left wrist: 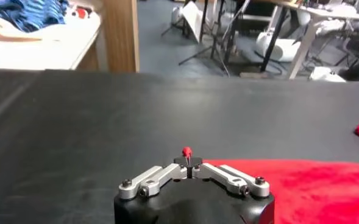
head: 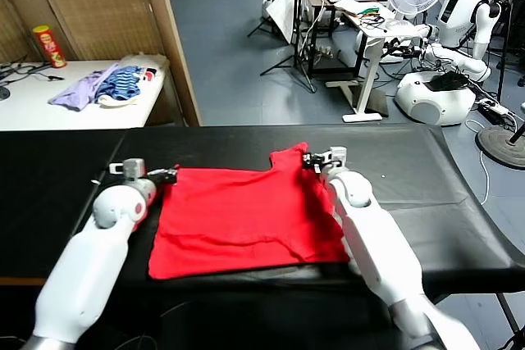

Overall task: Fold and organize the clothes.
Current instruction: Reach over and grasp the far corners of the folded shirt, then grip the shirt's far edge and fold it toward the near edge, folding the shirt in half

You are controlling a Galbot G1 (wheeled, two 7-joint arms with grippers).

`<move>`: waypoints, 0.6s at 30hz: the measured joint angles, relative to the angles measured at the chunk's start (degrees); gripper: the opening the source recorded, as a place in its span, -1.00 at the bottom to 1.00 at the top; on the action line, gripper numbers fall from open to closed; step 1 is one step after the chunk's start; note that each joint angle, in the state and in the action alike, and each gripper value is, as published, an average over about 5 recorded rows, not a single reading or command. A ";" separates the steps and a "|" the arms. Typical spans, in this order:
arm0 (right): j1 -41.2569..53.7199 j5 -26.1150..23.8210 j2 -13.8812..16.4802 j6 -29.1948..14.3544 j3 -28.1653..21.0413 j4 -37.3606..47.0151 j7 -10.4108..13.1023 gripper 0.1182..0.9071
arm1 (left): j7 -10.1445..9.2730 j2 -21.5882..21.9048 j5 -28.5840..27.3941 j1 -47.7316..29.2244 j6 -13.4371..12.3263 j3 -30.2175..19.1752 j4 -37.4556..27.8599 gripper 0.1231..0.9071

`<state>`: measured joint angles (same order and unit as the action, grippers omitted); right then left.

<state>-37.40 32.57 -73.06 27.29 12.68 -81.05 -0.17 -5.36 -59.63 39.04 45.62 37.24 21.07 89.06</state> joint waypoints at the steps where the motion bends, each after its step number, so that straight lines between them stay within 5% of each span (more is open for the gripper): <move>1: -0.88 0.44 0.72 0.36 0.20 -1.58 0.04 -0.98 | -0.06 0.30 0.07 0.81 -0.04 0.48 1.23 -0.99; 18: -15.36 1.85 11.12 9.71 2.46 -23.32 3.58 -0.98 | -3.02 4.55 -1.34 16.49 1.54 7.63 19.72 -0.99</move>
<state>-52.77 34.42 -61.93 37.00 15.15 -104.37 3.41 -8.38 -55.08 37.70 62.11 38.78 28.70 108.78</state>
